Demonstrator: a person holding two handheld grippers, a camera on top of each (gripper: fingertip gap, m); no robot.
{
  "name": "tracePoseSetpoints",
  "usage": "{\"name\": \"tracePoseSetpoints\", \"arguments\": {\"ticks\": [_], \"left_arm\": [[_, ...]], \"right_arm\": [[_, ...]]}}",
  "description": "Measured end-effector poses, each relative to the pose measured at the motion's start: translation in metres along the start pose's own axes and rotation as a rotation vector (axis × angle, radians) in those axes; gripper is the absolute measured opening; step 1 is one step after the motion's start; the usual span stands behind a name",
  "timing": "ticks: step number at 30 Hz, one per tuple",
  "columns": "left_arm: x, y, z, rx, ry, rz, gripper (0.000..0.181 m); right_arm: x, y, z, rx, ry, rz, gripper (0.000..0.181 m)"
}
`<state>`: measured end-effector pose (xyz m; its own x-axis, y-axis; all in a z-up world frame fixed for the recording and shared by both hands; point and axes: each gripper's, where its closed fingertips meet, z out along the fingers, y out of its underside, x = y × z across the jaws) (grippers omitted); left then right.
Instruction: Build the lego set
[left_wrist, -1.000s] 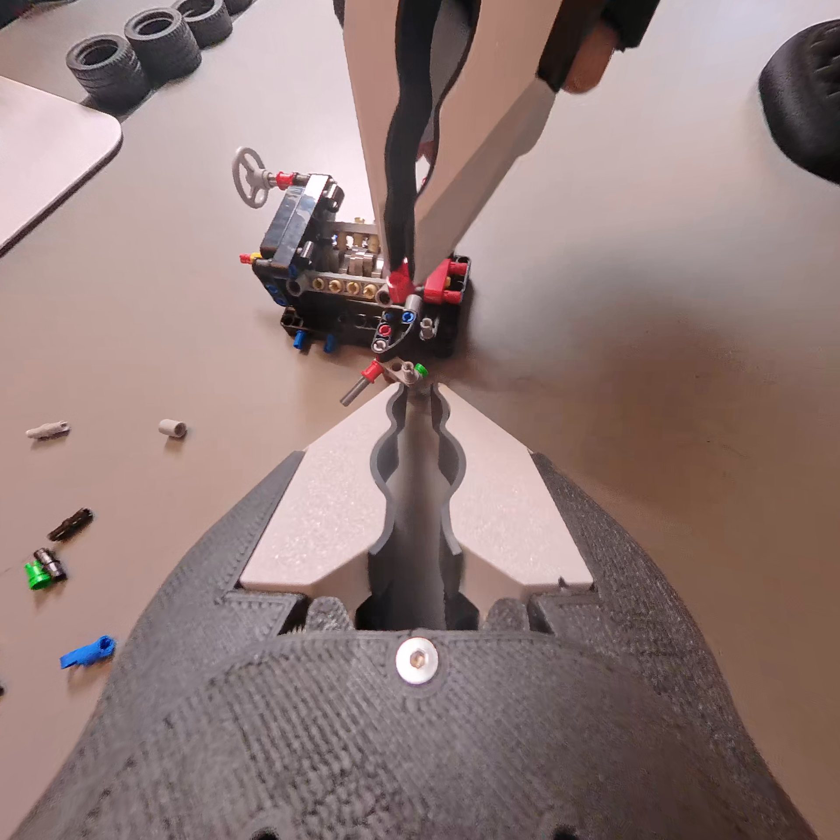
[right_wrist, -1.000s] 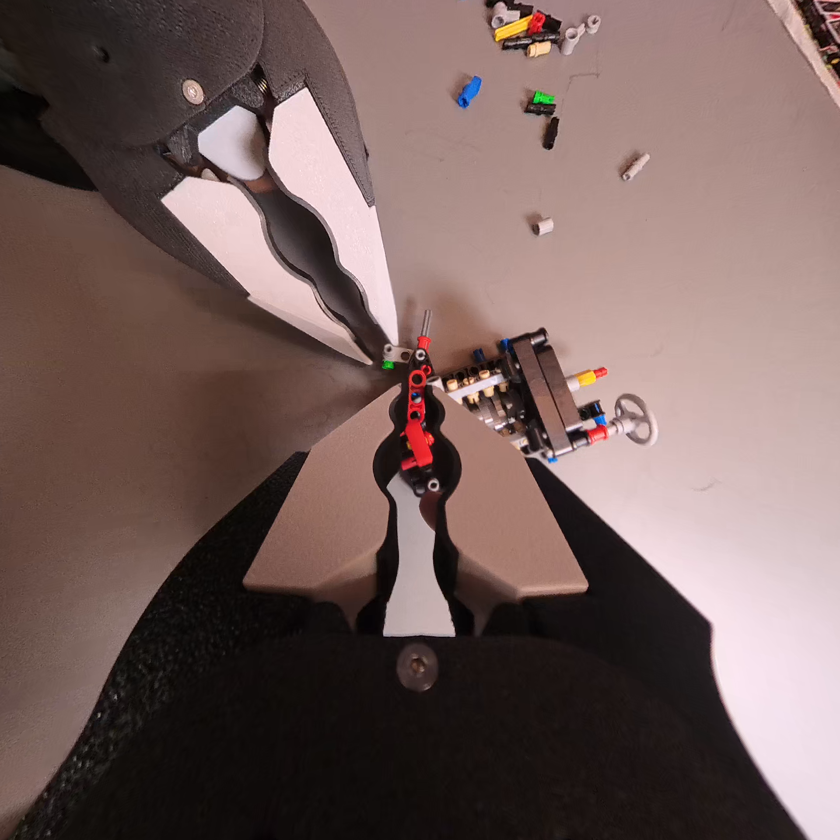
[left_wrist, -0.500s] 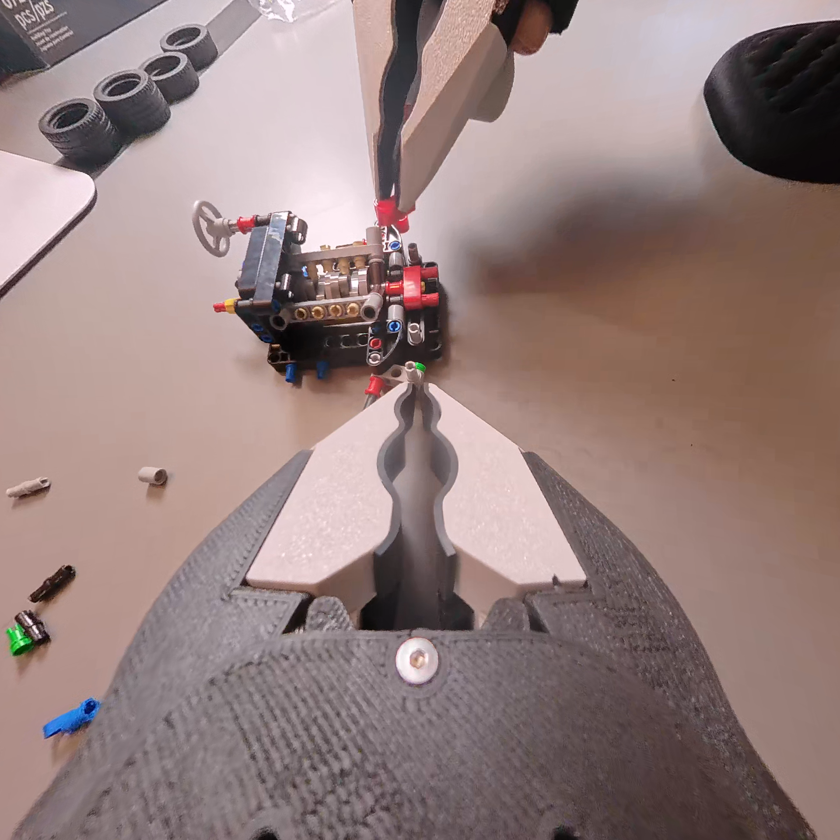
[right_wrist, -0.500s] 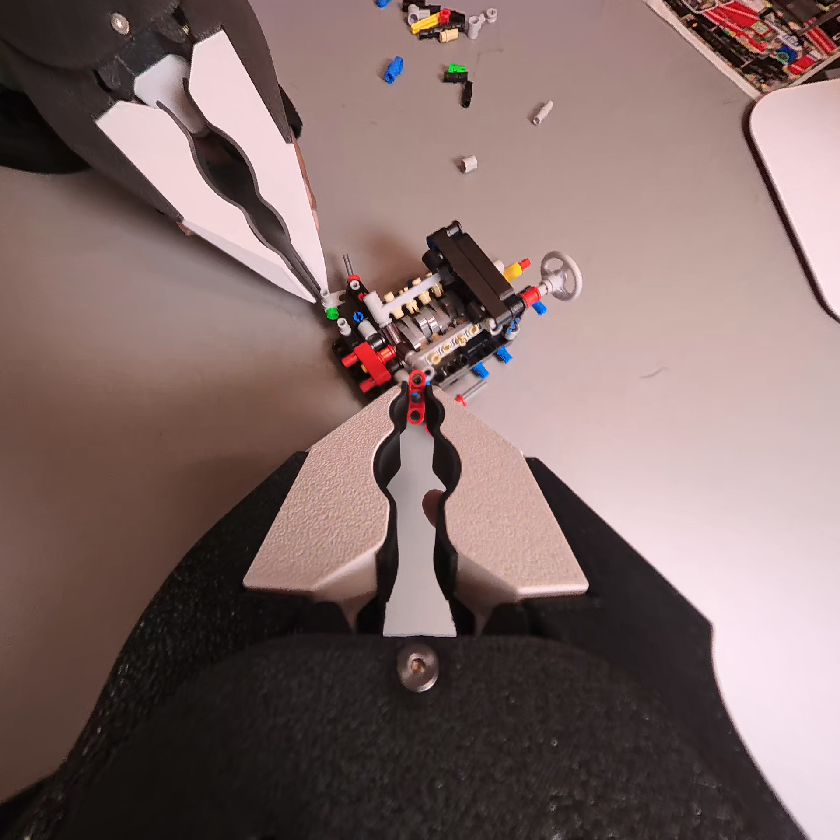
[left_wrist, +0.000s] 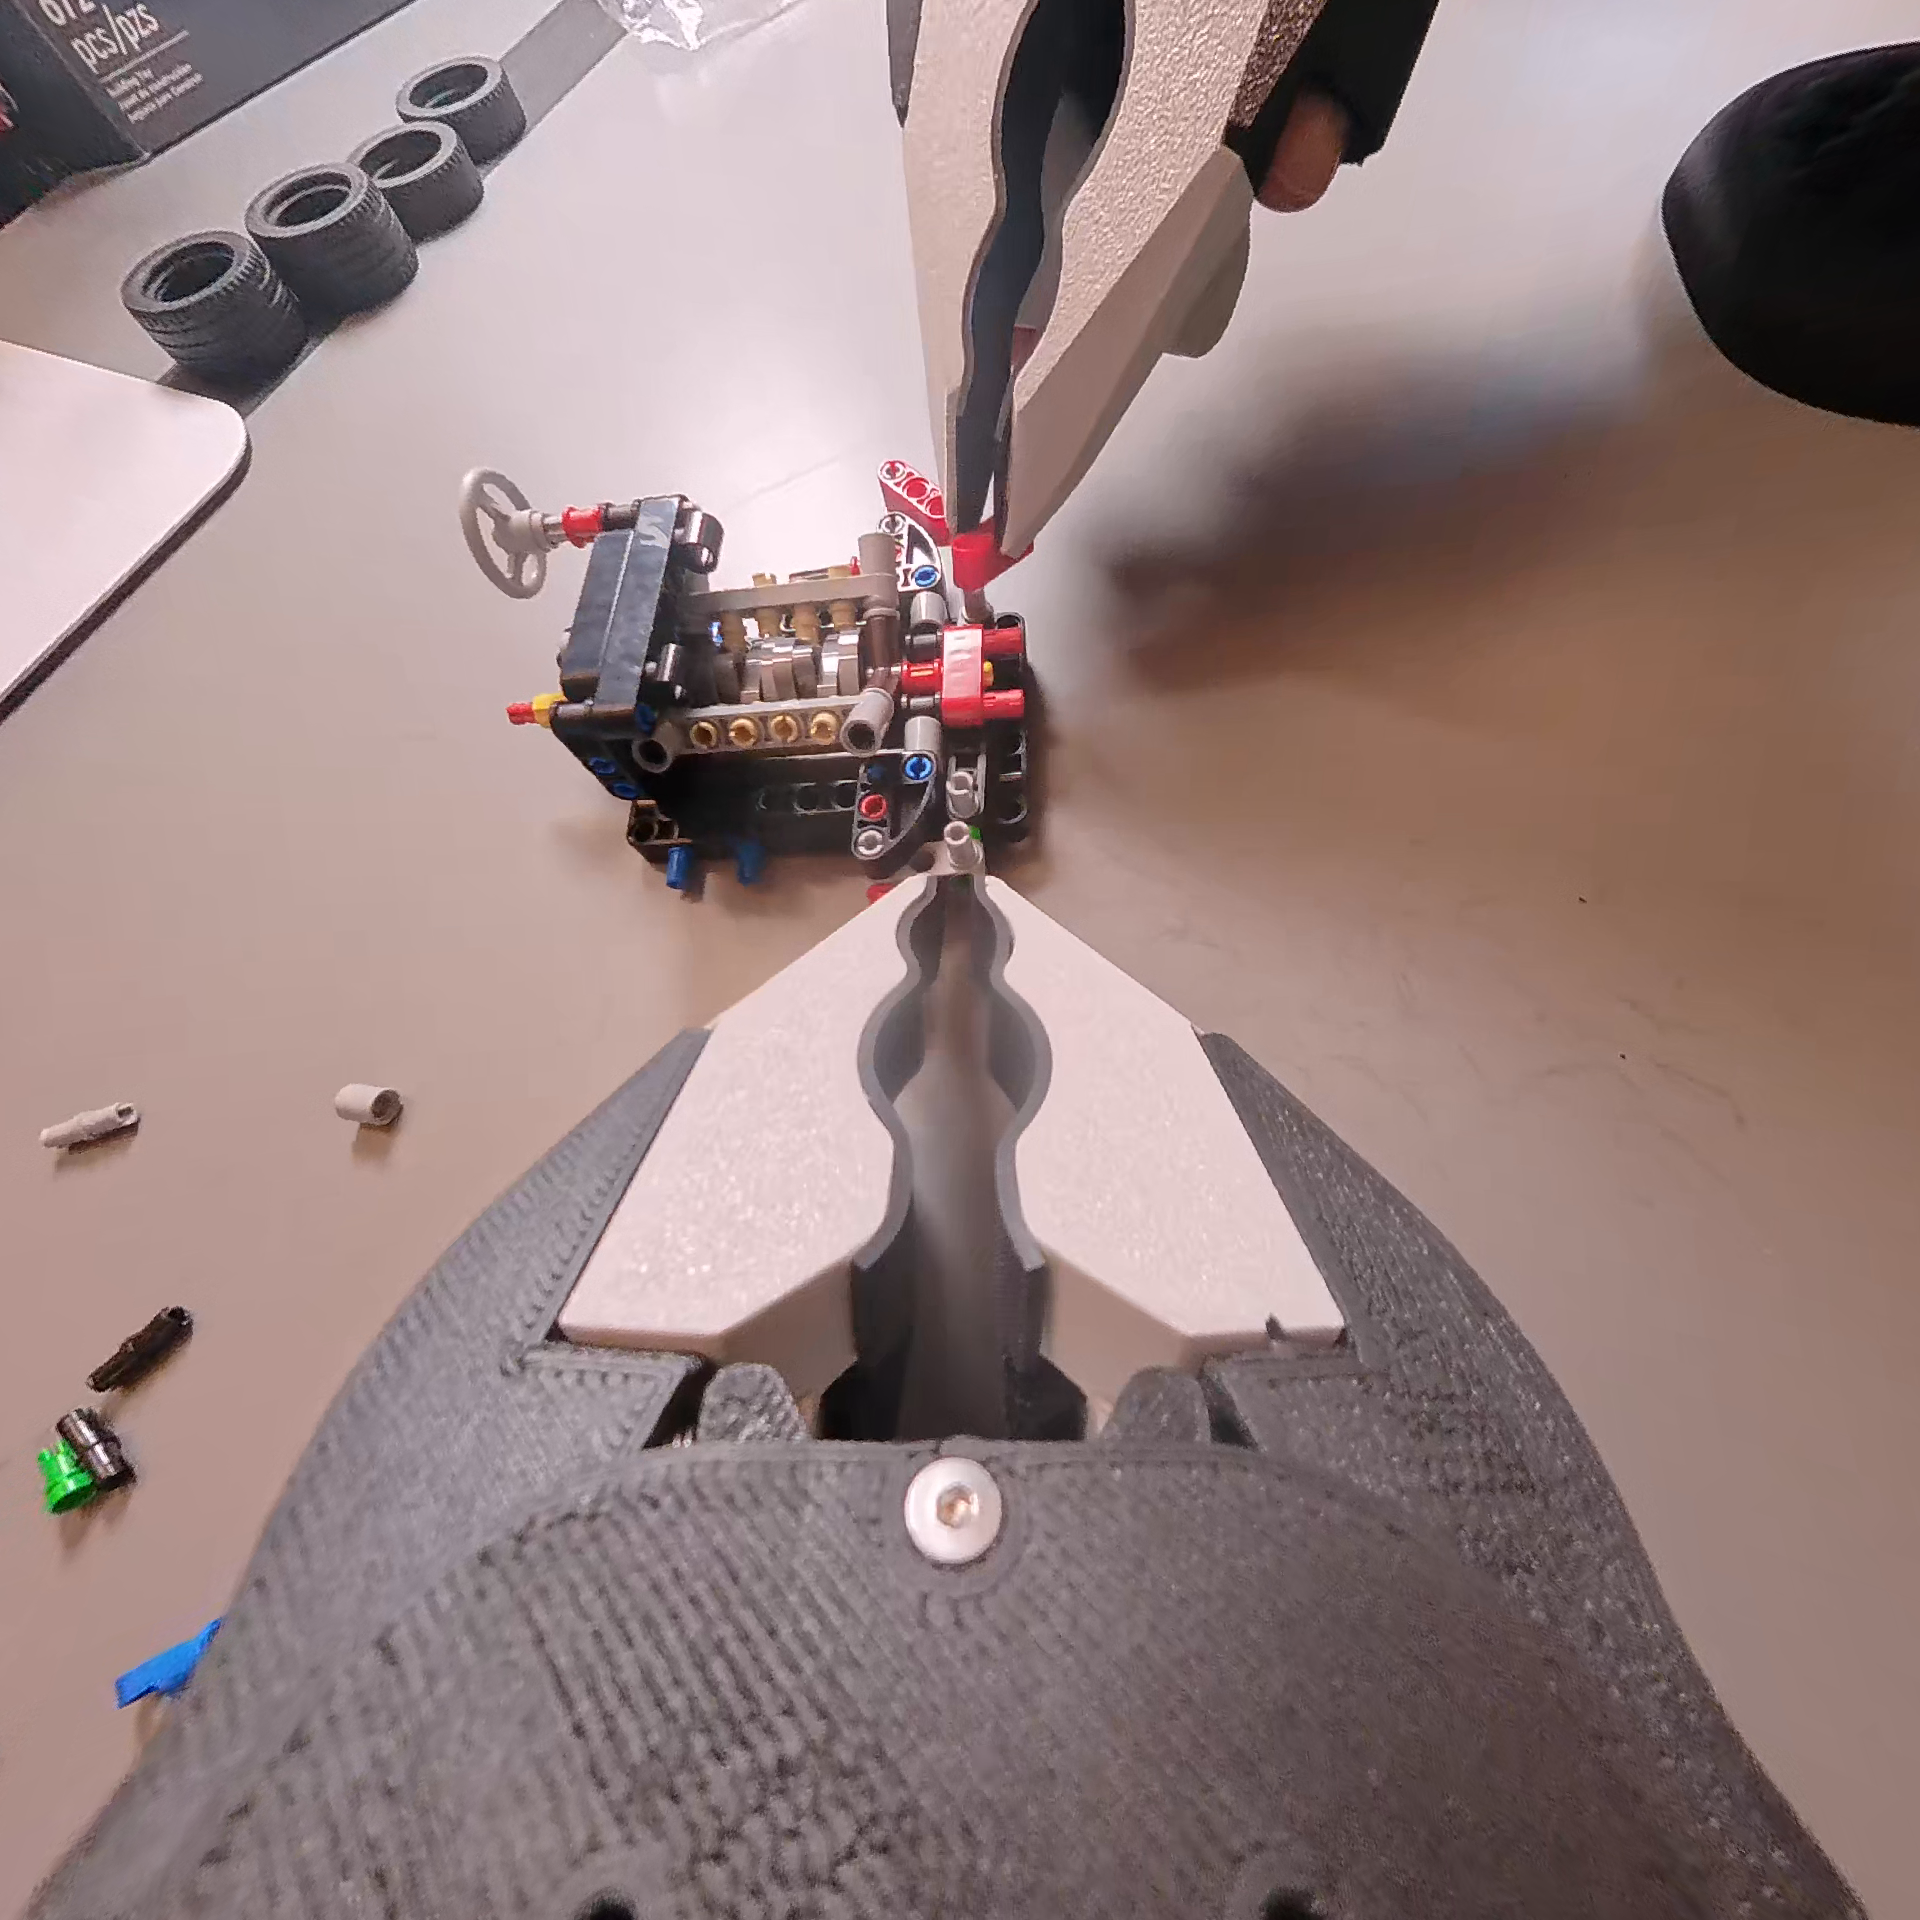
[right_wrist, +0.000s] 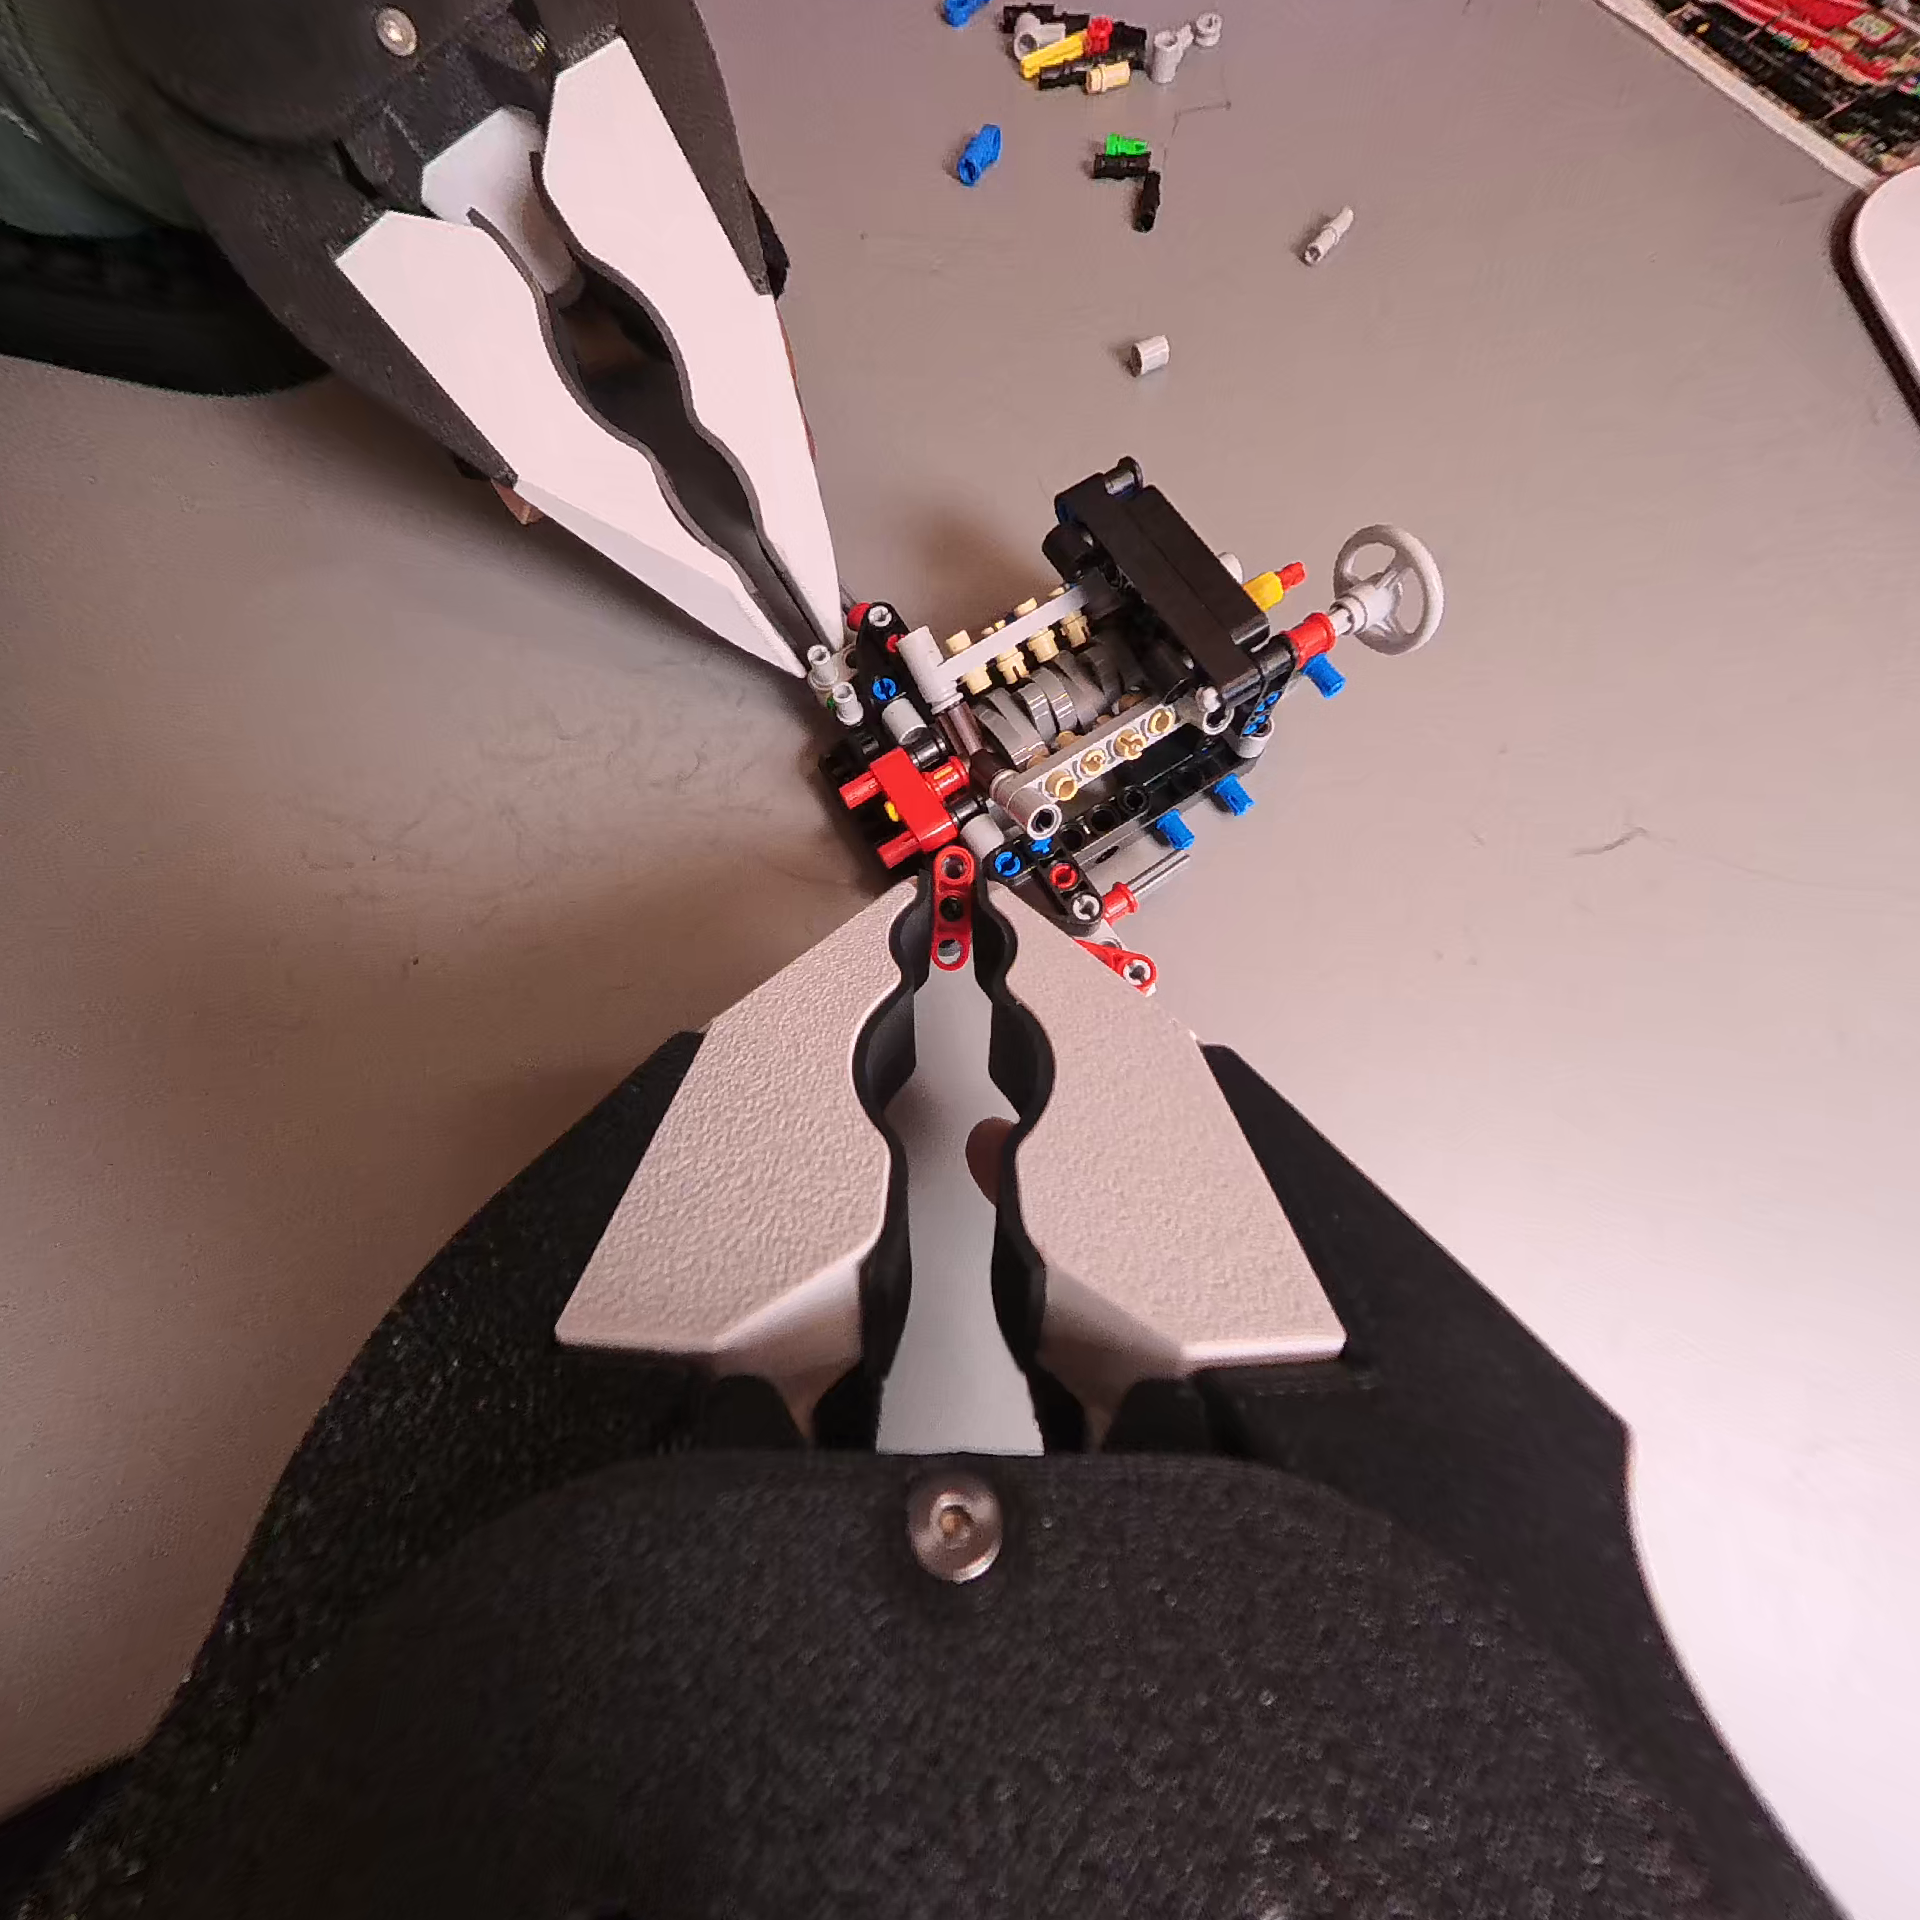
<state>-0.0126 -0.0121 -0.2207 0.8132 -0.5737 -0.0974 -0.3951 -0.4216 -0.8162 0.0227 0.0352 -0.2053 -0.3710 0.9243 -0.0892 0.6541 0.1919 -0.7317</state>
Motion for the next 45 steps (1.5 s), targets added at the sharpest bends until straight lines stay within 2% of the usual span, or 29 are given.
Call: {"name": "tracePoseSetpoints", "arguments": {"ticks": [1, 6, 10, 15, 22, 45], "left_arm": [[-0.001, 0.000, 0.000, -0.002, -0.005, -0.001, 0.003], [-0.002, 0.001, -0.002, 0.001, -0.013, 0.002, 0.004], [-0.003, 0.002, -0.001, -0.007, -0.017, 0.006, 0.004], [-0.007, 0.003, -0.002, -0.011, -0.032, 0.016, 0.003], [-0.009, 0.003, -0.004, -0.004, -0.036, 0.023, 0.003], [-0.007, 0.003, 0.000, -0.014, -0.030, 0.036, 0.003]], "right_arm": [[0.000, -0.001, -0.001, 0.000, 0.002, -0.007, 0.006], [-0.013, -0.019, 0.000, -0.032, -0.019, -0.123, 0.005], [-0.028, -0.031, 0.016, -0.115, -0.066, -0.266, 0.005], [-0.028, -0.036, 0.032, -0.226, -0.086, -0.387, 0.005], [-0.022, -0.043, 0.033, -0.253, -0.099, -0.386, 0.005], [-0.029, -0.033, 0.044, -0.322, -0.145, -0.382, 0.005]]}}
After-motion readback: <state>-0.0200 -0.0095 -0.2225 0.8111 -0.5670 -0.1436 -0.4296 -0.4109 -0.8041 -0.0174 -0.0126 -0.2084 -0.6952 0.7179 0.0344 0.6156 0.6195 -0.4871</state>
